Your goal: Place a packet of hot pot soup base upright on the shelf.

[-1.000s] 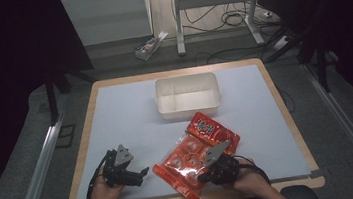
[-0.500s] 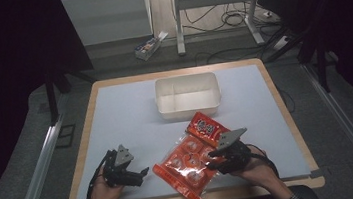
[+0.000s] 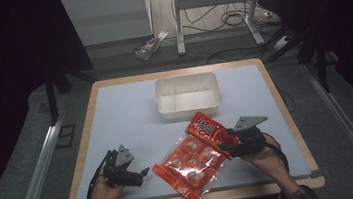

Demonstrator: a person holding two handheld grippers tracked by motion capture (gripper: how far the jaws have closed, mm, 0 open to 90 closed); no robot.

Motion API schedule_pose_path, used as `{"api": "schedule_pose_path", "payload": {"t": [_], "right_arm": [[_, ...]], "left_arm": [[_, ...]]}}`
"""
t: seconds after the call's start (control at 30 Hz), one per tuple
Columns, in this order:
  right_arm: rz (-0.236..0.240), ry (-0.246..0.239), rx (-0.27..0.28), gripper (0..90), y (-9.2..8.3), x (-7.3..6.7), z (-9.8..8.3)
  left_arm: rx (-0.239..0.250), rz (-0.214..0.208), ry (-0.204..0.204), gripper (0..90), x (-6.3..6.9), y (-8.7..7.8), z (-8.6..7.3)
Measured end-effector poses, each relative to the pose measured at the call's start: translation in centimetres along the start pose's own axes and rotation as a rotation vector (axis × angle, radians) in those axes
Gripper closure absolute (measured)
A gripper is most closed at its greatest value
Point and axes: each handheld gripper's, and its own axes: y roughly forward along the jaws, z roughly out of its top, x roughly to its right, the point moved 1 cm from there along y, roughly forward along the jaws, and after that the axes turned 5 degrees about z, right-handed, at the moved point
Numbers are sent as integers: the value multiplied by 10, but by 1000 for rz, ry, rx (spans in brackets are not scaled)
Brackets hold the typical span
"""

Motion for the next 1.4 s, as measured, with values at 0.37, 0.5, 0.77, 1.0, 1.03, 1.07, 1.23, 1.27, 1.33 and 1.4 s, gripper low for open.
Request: {"api": "schedule_pose_path", "payload": {"t": [0.37,0.5,0.77,1.0,1.03,1.07,1.23,1.27,1.33,1.4], "right_arm": [[-74,30,23,279,-5,25,-2],[-81,46,12,243,-2,33,-5],[0,95,-42,134,22,38,-6],[48,115,-79,125,39,39,-6],[55,116,-81,139,40,41,-6],[63,118,-84,155,42,43,-5],[111,127,-118,249,53,47,-4],[123,129,-122,268,55,47,-4],[147,136,-126,322,58,47,-1],[161,131,-127,387,60,45,1]], "left_arm": [[-5,4,10,31,0,0,0],[-5,2,10,31,0,0,0],[-7,3,12,32,1,1,0],[-11,2,17,32,1,1,0],[-11,2,17,32,1,1,0],[-11,3,17,32,1,1,0],[-14,2,18,33,1,2,0],[-14,2,18,33,1,2,0],[-15,1,18,33,2,2,0],[-17,0,19,34,2,2,0]]}}
